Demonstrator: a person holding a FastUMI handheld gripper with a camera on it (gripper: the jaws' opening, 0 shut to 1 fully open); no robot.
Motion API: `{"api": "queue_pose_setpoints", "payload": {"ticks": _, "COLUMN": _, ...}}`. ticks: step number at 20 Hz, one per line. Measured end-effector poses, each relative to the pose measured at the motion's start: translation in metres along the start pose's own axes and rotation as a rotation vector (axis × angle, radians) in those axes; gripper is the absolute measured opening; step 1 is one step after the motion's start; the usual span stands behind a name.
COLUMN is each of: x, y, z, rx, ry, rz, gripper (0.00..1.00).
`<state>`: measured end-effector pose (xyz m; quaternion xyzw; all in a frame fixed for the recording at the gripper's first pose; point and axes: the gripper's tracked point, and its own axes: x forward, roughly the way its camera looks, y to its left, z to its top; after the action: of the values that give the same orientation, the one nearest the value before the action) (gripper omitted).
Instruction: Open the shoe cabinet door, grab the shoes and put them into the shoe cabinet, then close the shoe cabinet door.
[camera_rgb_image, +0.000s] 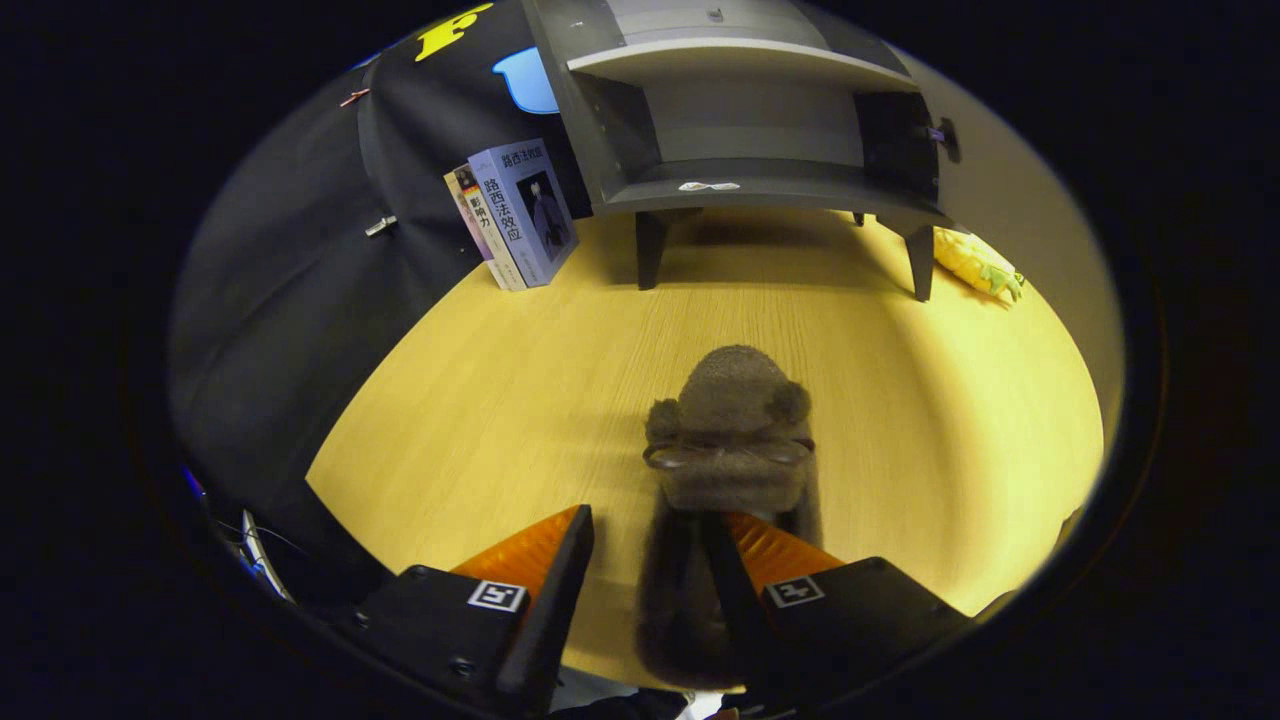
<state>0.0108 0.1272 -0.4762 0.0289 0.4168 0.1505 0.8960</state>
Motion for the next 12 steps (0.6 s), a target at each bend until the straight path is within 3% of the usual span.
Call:
{"api": "queue_pose_setpoints", "payload": {"ticks": 2, "x": 0.015, "y": 0.000, "z": 0.013, "rx": 0.010, "ry": -0.051, "rz": -0.036, "gripper": 0.61}}
{"api": "queue_pose_setpoints", "payload": {"ticks": 4, "x": 0.029, "y": -0.012, "z": 0.023, "rx": -0.010, "ry": -0.091, "rz": -0.106, "gripper": 0.61}}
{"api": "queue_pose_setpoints", "payload": {"ticks": 7, "x": 0.035, "y": -0.016, "z": 0.028, "rx": 0.004, "ry": -0.119, "rz": -0.115, "gripper": 0.13}}
{"api": "queue_pose_setpoints", "payload": {"ticks": 8, "x": 0.029, "y": -0.018, "z": 0.029, "rx": 0.004, "ry": -0.116, "rz": -0.106, "gripper": 0.13}}
{"api": "queue_pose_setpoints", "payload": {"ticks": 9, "x": 0.029, "y": -0.019, "z": 0.029, "rx": 0.013, "ry": -0.115, "rz": -0.091, "gripper": 0.05}}
{"api": "queue_pose_setpoints", "payload": {"ticks": 12, "x": 0.006, "y": -0.025, "z": 0.037, "rx": 0.030, "ry": -0.110, "rz": -0.068, "gripper": 0.05}}
